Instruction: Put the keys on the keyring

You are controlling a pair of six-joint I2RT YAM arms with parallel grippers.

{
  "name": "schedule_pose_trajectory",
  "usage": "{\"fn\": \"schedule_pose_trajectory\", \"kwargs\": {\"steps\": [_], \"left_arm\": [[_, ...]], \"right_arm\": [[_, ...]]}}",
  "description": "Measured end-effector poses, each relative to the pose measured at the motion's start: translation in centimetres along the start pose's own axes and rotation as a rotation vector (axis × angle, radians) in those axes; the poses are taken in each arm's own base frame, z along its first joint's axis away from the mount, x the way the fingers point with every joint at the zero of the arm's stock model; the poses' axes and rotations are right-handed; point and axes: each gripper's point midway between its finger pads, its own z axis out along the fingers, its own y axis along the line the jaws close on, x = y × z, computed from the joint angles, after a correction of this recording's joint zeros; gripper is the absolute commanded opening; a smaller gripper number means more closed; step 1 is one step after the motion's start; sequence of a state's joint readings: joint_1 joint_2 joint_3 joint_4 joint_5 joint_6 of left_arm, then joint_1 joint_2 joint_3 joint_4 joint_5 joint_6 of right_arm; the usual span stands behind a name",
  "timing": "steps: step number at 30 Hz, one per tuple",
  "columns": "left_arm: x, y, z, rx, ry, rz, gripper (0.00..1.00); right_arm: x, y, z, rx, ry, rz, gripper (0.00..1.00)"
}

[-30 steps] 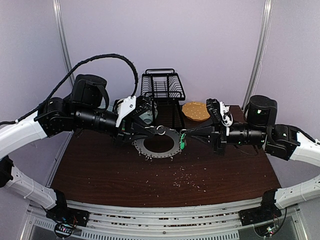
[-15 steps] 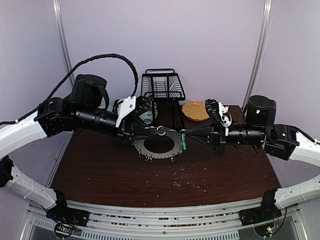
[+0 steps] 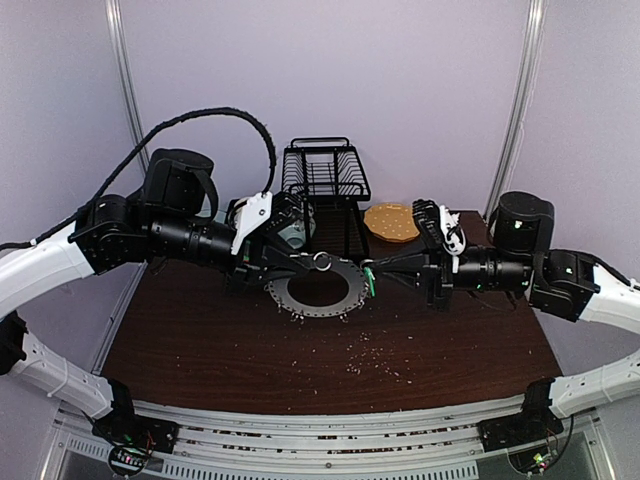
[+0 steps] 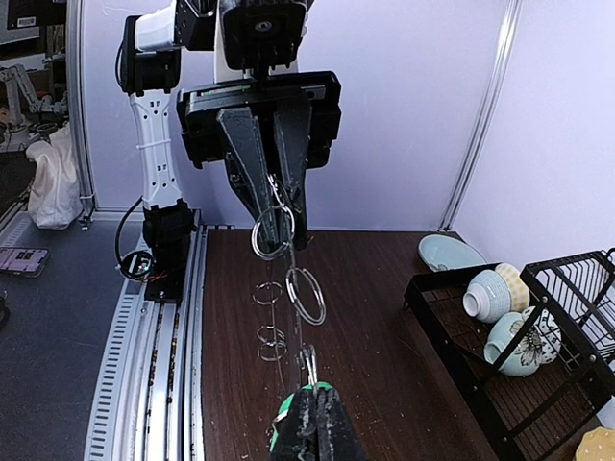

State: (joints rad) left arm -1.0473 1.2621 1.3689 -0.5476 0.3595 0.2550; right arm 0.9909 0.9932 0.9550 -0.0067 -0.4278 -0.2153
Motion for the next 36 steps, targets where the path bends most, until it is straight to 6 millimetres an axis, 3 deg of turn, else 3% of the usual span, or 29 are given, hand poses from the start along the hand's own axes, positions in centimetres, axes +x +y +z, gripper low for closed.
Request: {"fn": "schedule_pose_trajectory", "kwargs": {"steps": [20,30,36], "left_arm": [[-0.7,-2.4,1.1,0.172,-0.051,-0.078,0.00],[0.0,-1.5,2.3,0.210,-0.055,-0.154,0.00],[-0.8,-1.3,2.1,0.219,-0.090,-0.169,0.00]], "right_arm": [[0.3,1.2,-1.7,-0.001,-0.076,-0.373,0.00],[-0.7,2.4,-2.2,-0.044,-0.151,-0.483,0.00],[-0.8,3.4,-2.5,-0.083,-0.191,-0.494,0.00]]}}
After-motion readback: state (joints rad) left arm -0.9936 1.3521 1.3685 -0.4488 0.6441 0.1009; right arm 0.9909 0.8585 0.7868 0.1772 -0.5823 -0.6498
